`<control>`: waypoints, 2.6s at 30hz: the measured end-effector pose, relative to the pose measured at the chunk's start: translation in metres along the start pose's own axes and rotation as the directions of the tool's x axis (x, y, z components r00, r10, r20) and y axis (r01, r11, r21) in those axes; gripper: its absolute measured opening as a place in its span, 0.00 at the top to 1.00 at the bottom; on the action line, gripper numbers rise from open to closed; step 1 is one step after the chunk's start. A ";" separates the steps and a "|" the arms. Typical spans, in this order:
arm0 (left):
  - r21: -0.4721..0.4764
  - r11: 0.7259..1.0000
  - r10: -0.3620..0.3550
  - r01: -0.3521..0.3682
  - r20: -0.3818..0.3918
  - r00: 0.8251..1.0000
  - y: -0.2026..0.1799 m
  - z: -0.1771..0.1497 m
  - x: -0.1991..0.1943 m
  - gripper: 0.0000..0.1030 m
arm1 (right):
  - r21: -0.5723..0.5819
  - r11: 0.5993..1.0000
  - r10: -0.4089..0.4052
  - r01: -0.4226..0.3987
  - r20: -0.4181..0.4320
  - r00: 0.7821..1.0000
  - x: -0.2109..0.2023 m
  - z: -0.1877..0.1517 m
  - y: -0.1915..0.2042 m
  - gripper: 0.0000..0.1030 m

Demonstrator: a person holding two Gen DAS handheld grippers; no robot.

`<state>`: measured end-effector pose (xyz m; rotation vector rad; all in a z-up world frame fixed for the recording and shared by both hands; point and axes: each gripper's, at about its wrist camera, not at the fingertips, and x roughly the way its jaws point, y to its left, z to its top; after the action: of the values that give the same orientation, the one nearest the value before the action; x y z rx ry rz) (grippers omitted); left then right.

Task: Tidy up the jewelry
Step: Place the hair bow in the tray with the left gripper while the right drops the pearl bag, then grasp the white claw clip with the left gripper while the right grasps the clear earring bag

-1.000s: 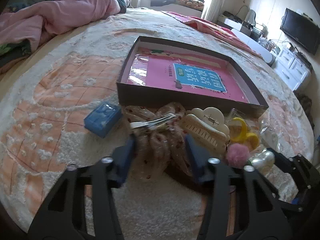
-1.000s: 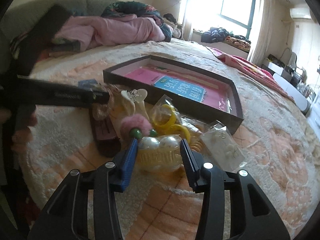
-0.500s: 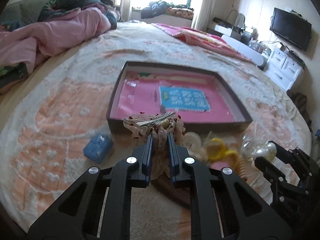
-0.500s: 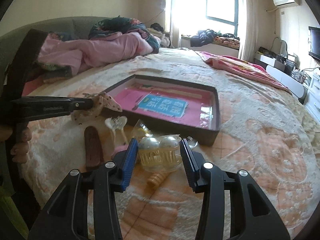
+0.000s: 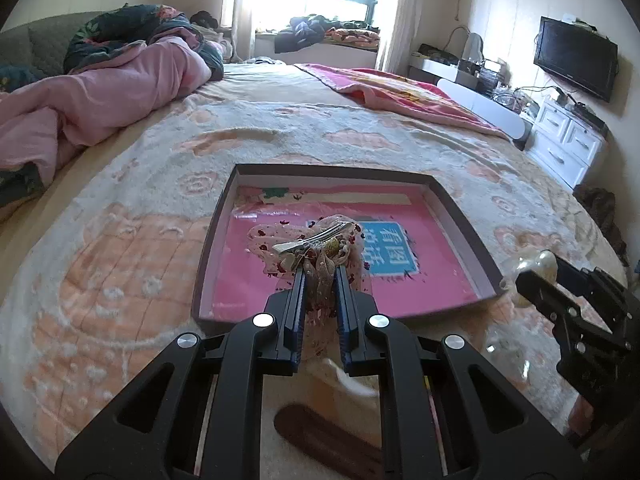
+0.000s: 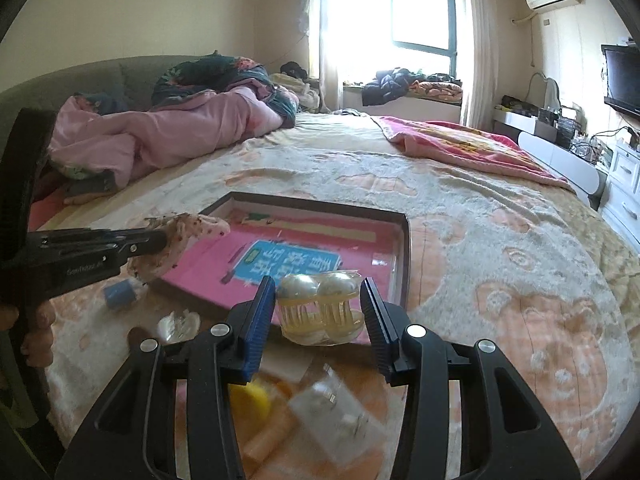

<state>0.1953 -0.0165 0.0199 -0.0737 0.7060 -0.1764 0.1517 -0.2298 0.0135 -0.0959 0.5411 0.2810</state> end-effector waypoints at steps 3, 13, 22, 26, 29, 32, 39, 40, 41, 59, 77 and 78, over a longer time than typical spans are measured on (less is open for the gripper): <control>0.005 1.000 0.011 -0.011 0.001 1.000 0.002 0.007 0.009 0.92 | 0.017 1.000 -0.001 0.001 -0.031 1.000 0.020 0.007 -0.007 0.59; 0.007 0.999 0.039 -0.039 -0.047 0.998 0.011 0.011 0.049 0.92 | 0.055 0.998 0.015 -0.005 -0.180 0.983 0.085 0.011 -0.018 0.59; 0.001 0.999 0.042 -0.042 -0.105 0.994 0.016 0.000 0.072 0.91 | 0.093 0.996 0.024 -0.001 -0.246 0.969 0.111 0.000 -0.018 0.58; -0.001 0.999 0.046 -0.046 -0.110 0.993 0.018 -0.003 0.075 0.88 | 0.108 0.994 0.032 -0.006 -0.239 0.971 0.108 -0.003 -0.019 0.45; 0.001 0.999 0.050 -0.050 -0.106 0.993 0.018 -0.003 0.074 0.84 | 0.118 0.993 0.033 -0.007 -0.223 0.974 0.104 -0.002 -0.021 0.39; 0.001 0.998 0.057 -0.057 -0.098 0.994 0.017 -0.005 0.071 0.72 | 0.134 0.991 0.032 -0.007 -0.189 0.981 0.090 -0.003 -0.024 0.33; -0.027 0.998 0.062 -0.064 -0.052 0.997 0.021 -0.010 0.045 0.33 | 0.118 0.993 0.004 0.009 -0.112 0.994 0.052 -0.004 -0.028 0.23; -0.032 0.997 0.062 -0.064 -0.042 0.997 0.022 -0.011 0.039 0.31 | 0.114 0.993 0.000 0.012 -0.099 0.995 0.045 -0.005 -0.029 0.21; -0.034 0.997 0.064 -0.065 -0.033 0.997 0.023 -0.011 0.034 0.26 | 0.111 0.994 -0.004 0.014 -0.092 0.996 0.041 -0.006 -0.029 0.20; -0.036 0.999 0.044 -0.041 0.095 0.994 0.017 -0.038 -0.041 0.11 | -0.010 1.000 0.002 -0.002 -0.025 1.000 -0.038 -0.037 -0.002 0.15; 0.073 0.997 0.003 -0.005 0.033 0.999 -0.019 -0.072 -0.043 0.11 | -0.035 0.999 0.002 -0.004 -0.055 0.998 -0.057 -0.068 0.004 0.15; 0.076 0.997 -0.001 -0.001 0.024 1.000 -0.020 -0.073 -0.040 0.11 | -0.034 0.999 -0.003 0.001 -0.059 0.998 -0.056 -0.069 0.002 0.15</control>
<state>0.1150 -0.0296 -0.0076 -0.0034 0.6744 -0.2020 0.0710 -0.2523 -0.0163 -0.1384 0.5952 0.2865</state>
